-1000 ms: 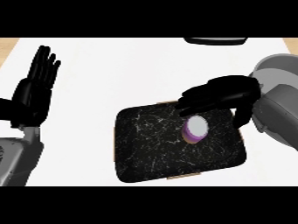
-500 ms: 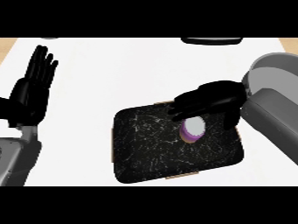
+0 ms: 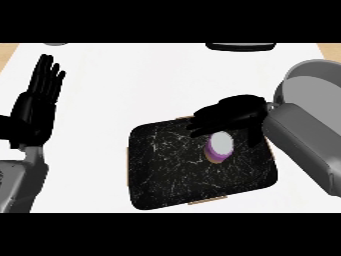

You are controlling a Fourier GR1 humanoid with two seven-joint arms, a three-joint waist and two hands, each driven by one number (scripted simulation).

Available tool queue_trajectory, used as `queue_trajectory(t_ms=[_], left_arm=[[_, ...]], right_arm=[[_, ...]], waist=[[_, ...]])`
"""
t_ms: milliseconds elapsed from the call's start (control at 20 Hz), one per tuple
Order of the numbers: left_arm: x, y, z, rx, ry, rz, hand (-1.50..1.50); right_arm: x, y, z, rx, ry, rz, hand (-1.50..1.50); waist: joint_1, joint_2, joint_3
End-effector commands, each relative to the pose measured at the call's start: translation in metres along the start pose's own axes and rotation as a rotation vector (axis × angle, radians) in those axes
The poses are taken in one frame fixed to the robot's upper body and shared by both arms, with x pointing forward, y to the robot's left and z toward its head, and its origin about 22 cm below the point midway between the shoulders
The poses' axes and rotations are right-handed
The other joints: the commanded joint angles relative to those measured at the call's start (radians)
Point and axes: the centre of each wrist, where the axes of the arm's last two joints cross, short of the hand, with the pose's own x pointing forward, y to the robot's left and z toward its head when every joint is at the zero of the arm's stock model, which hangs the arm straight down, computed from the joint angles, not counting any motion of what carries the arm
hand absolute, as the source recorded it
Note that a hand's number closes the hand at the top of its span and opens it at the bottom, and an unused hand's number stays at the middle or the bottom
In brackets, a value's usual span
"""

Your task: Pick the can from the tray and place it in the pot

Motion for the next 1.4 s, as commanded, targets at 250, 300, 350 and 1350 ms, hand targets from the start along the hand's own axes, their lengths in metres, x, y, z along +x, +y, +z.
queue_trajectory(t_ms=[250, 300, 350, 1350], left_arm=[[0.001, 0.009, 0.0, -0.014, -0.007, 0.01, 0.0], [0.007, -0.015, -0.008, -0.004, 0.007, 0.002, 0.0], [-0.003, -0.008, -0.006, 0.011, 0.013, 0.001, 0.0], [0.002, 0.015, 0.015, 0.011, 0.013, -0.004, 0.0]], right_arm=[[0.0, 0.035, -0.052, 0.019, -0.121, -0.045, -1.5], [0.0, 0.035, -0.05, 0.027, -0.134, -0.024, -1.5], [0.004, 0.032, -0.042, 0.042, -0.129, -0.039, -1.5], [0.018, 0.057, -0.043, -0.084, -0.274, 0.11, 1.5]], waist=[[0.001, 0.001, 0.0], [-0.005, 0.0, 0.0], [-0.012, -0.002, 0.0], [-0.005, -0.003, 0.0]])
